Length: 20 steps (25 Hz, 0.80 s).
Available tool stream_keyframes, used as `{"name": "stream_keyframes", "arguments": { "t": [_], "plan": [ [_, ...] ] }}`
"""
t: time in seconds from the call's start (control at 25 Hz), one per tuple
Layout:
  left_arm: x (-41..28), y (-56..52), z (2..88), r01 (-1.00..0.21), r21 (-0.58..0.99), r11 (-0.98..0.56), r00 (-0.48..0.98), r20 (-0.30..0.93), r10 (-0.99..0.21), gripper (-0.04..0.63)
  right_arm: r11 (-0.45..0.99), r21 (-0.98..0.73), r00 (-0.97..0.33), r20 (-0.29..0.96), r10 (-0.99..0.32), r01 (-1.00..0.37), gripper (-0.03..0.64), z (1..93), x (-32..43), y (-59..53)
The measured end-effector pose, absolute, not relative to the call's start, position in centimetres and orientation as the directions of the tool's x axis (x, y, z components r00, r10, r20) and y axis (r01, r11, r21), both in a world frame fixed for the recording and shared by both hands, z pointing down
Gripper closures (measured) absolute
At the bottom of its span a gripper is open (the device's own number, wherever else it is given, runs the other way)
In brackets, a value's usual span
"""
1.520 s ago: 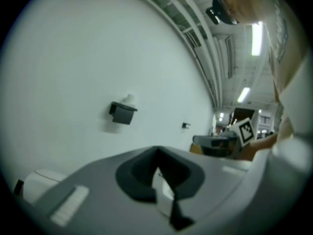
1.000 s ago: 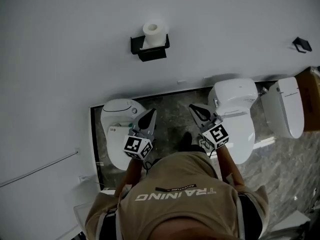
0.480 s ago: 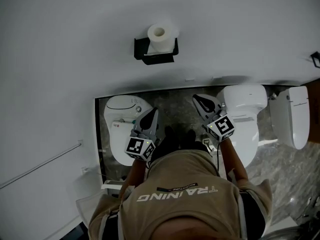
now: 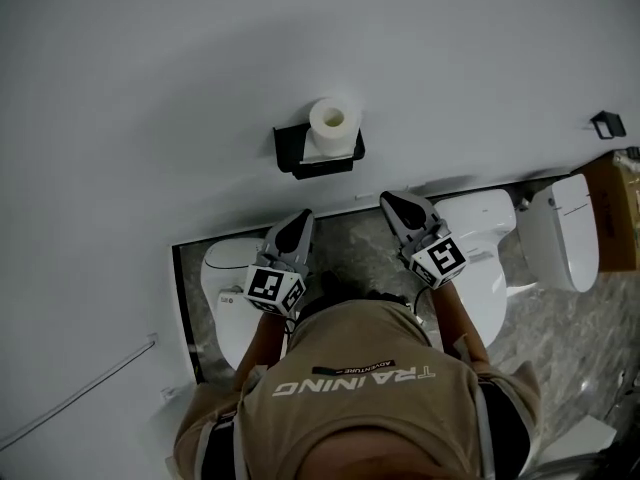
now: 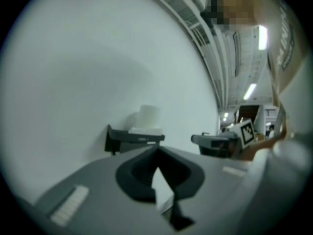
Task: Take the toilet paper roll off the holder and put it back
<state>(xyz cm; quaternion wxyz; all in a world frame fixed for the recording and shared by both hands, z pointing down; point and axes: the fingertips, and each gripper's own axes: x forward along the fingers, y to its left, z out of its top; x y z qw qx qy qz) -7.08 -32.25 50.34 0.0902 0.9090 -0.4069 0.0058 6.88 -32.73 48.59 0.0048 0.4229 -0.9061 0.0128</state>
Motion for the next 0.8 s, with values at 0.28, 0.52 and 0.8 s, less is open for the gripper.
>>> {"name": "stream_keyframes", "arguments": {
  "t": [0.28,0.52,0.8],
  "plan": [
    [-7.6,-35.9,50.7,-0.678,0.166,-0.716,0.733,0.08,-0.675,0.597,0.576,0.045,-0.576,0.007,-0.817,-0.816,0.601,45.9,5.5,-37.2],
    [-7.9,-37.0,50.1,-0.692,0.173,-0.7,0.718,0.069,-0.693,0.597,0.627,0.055,-0.628,-0.02,-0.778,-0.777,0.6,43.7,3.8,-38.9],
    [-8.2,-37.2,49.9,-0.733,0.177,-0.657,0.676,0.085,-0.732,0.597,0.65,0.022,-0.651,-0.007,-0.759,-0.759,0.307,43.2,2.9,-42.4]
  ]
}}
